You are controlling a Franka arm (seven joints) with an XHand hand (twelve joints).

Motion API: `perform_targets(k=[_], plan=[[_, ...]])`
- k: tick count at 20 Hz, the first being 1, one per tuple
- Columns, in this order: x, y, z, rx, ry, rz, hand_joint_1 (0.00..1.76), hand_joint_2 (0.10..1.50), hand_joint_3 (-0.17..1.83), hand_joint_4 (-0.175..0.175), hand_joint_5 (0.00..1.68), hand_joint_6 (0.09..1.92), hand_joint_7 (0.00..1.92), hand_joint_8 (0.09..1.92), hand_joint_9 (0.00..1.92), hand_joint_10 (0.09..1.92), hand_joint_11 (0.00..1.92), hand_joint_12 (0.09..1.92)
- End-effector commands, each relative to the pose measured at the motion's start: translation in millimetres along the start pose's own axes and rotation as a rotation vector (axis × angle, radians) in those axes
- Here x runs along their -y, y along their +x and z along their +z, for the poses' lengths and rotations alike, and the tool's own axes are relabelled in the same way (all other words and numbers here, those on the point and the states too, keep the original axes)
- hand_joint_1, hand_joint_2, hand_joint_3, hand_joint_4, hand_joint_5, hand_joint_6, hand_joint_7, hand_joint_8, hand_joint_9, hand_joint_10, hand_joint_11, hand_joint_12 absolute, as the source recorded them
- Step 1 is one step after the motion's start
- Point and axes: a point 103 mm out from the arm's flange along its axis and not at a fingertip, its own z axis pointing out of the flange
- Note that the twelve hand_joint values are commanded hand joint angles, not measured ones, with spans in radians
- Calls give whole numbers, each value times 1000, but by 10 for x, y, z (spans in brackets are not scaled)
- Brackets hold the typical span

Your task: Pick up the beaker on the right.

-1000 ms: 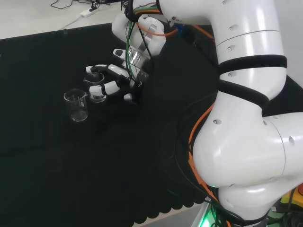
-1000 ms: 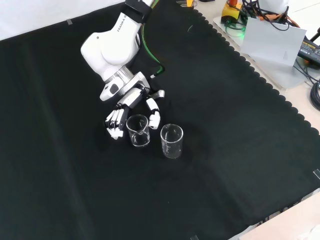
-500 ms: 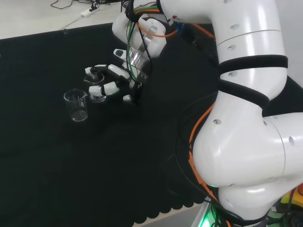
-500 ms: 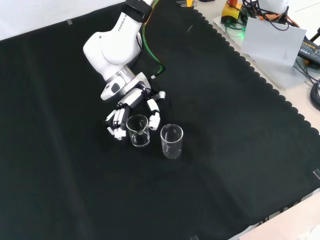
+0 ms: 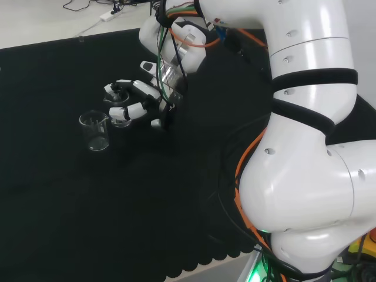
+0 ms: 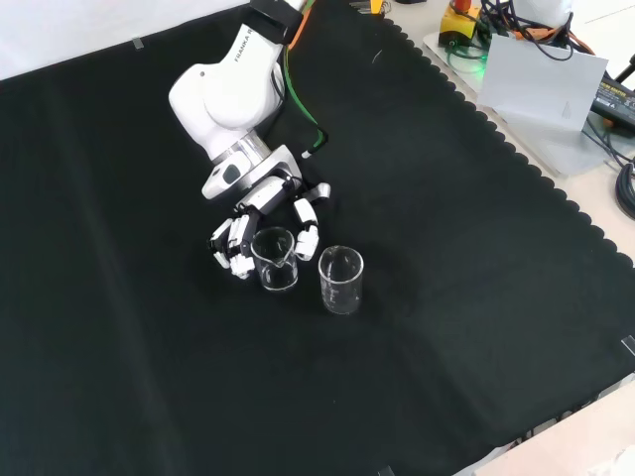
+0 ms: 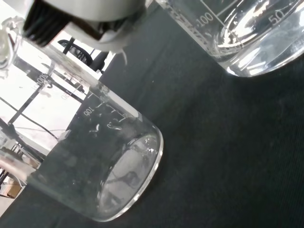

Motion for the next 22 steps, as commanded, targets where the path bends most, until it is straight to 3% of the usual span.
perform_targets(k=[1,8,11,13,15,16,18,22], plan=[[-3,-26,25,4,1,9,947,535,681,-59,435,521,443,635,575,598,53,1354],[-32,-27,57,5,-5,4,947,540,686,-57,445,558,449,640,573,600,63,1354],[-32,-22,51,10,-33,-1,927,581,683,-40,543,709,516,635,611,598,92,1349],[-37,4,41,39,-62,2,901,657,658,-11,747,765,657,614,705,580,163,1342],[-47,35,32,74,-81,7,996,812,464,112,979,848,914,575,858,549,293,1324],[-54,51,27,87,-86,13,1030,837,425,144,1049,845,1044,536,932,522,365,1300],[-75,80,5,106,-88,15,1062,842,408,169,1121,817,1234,424,1051,447,480,1255],[-126,144,-103,143,-86,6,1084,826,402,175,1184,735,1419,265,1189,332,634,1183]])
